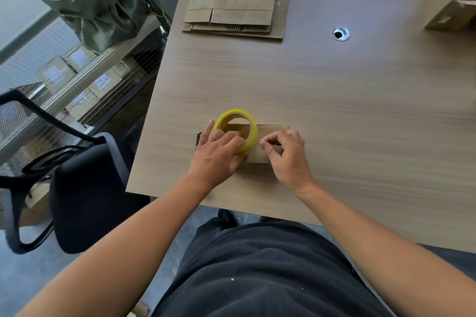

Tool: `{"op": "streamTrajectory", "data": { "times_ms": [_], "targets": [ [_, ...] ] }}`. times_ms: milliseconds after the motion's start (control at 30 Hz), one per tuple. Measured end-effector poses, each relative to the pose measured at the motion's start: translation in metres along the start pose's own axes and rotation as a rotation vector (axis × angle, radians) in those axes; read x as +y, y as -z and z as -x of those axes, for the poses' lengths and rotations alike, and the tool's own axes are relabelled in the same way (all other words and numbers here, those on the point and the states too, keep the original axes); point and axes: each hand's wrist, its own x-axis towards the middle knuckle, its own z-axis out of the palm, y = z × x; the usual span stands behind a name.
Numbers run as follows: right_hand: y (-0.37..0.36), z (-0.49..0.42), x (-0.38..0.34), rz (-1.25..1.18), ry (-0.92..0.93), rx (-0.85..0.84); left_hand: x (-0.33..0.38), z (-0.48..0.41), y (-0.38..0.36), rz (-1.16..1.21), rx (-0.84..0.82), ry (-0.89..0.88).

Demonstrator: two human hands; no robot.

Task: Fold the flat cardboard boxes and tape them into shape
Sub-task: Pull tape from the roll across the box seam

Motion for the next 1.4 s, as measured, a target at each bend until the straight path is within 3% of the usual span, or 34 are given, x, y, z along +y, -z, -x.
{"op": "streamTrajectory", "data": {
  "times_ms": [133,233,333,500,633,700,800,900,967,1100,1200,1333,1400],
  "targets": [
    [0.032,-0.004,0.022,-0.273,-0.386,0.019,-0.002,0.000,-0.001,-0.028,0.042,-0.015],
    [0.039,-0.004,0.042,-0.378,-0.570,-0.094,-0.006,-0.001,-0.003,-0.045,0.051,-0.051],
    [0.030,-0.009,0.043,-0.422,-0.627,-0.066,-0.008,-0.004,-0.004,-0.060,0.047,-0.073],
    [0.021,-0.008,0.049,-0.431,-0.575,-0.046,-0.010,-0.006,-0.005,-0.039,0.026,-0.073],
    [0.018,-0.008,0.052,-0.445,-0.657,-0.148,-0.008,-0.008,-0.003,-0.025,0.003,-0.088],
    [0.017,-0.007,0.049,-0.315,-0.581,-0.142,-0.009,-0.012,-0.001,-0.022,-0.009,-0.104],
    [0.017,-0.014,0.033,0.049,-0.117,0.015,-0.009,-0.015,0.001,-0.017,-0.038,-0.136],
    [0.003,-0.023,0.023,0.368,0.130,-0.239,-0.007,-0.020,0.004,-0.036,-0.063,-0.199],
    [-0.002,-0.023,0.026,0.492,0.121,-0.269,-0.010,-0.028,0.014,-0.047,-0.064,-0.271],
    [0.003,-0.021,0.023,0.497,0.104,-0.264,-0.016,-0.047,0.055,0.045,-0.150,-0.377],
    [0.002,-0.019,0.022,0.527,0.067,-0.276,-0.015,-0.056,0.082,0.075,-0.210,-0.314],
    [-0.002,-0.021,0.022,0.536,0.043,-0.231,-0.042,-0.057,0.088,0.182,-0.291,-0.057],
    [-0.004,-0.023,0.022,0.511,0.025,-0.194,-0.065,-0.054,0.080,0.111,-0.351,0.030]
  ]
}}
